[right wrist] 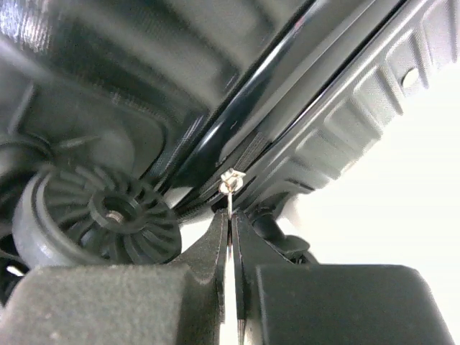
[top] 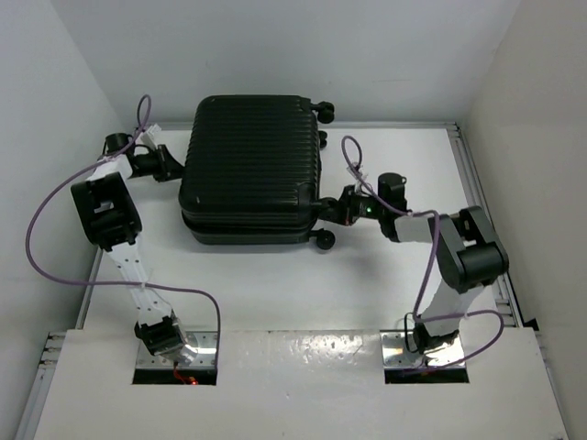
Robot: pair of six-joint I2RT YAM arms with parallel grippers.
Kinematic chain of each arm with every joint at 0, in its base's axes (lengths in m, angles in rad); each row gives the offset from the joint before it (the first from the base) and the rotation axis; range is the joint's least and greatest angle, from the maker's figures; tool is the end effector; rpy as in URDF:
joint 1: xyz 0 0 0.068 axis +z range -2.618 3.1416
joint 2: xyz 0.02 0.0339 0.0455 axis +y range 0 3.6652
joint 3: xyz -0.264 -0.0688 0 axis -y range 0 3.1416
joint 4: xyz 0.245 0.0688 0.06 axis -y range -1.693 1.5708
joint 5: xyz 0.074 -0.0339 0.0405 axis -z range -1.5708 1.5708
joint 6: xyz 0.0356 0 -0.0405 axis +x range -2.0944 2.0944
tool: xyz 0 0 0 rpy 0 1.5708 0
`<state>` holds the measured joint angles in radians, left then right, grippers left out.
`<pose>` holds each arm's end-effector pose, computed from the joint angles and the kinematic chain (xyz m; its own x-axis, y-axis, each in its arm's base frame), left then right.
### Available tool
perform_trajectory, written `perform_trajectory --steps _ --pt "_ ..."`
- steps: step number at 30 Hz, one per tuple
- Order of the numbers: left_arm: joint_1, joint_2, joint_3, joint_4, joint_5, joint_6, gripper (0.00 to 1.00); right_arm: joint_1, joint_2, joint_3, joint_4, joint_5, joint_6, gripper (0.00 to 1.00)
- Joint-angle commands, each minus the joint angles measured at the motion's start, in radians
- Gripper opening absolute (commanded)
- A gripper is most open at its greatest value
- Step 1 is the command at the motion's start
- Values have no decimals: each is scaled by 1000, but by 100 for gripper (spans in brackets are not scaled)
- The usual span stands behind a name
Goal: Pack the luggage
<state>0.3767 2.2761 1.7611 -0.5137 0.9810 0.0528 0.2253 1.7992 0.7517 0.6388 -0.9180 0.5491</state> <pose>0.4594 0.1499 0.1657 -0.7852 -0.2791 -0.5528 0.2359 0.6906 -0.6837 0.3270 0.1040 0.1504 -0.7721 0.1483 -0.6180 -0.5197 0.4125 0.7482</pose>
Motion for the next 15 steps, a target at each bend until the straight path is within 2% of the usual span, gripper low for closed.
perform_trajectory --steps 1,7,9,10,11,12,15 --pt "-12 22 -144 -109 -32 -163 0 40 -116 -121 29 192 -145 0" --pt "-12 -7 -241 -8 27 -301 0 130 -239 -282 67 373 -262 0" --pt "-21 -21 -296 12 47 -352 0 190 -277 -305 84 491 -297 0" --pt "-21 -42 -319 42 47 -372 0 207 -293 -319 113 517 -302 0" --pt "-21 -59 -350 73 47 -442 0 244 -316 -319 125 621 -319 0" --pt "-21 -79 -432 122 57 -496 0 281 -323 -319 124 652 -337 0" --pt "-21 -173 -543 312 44 -652 0 376 -372 -331 105 743 -369 0"
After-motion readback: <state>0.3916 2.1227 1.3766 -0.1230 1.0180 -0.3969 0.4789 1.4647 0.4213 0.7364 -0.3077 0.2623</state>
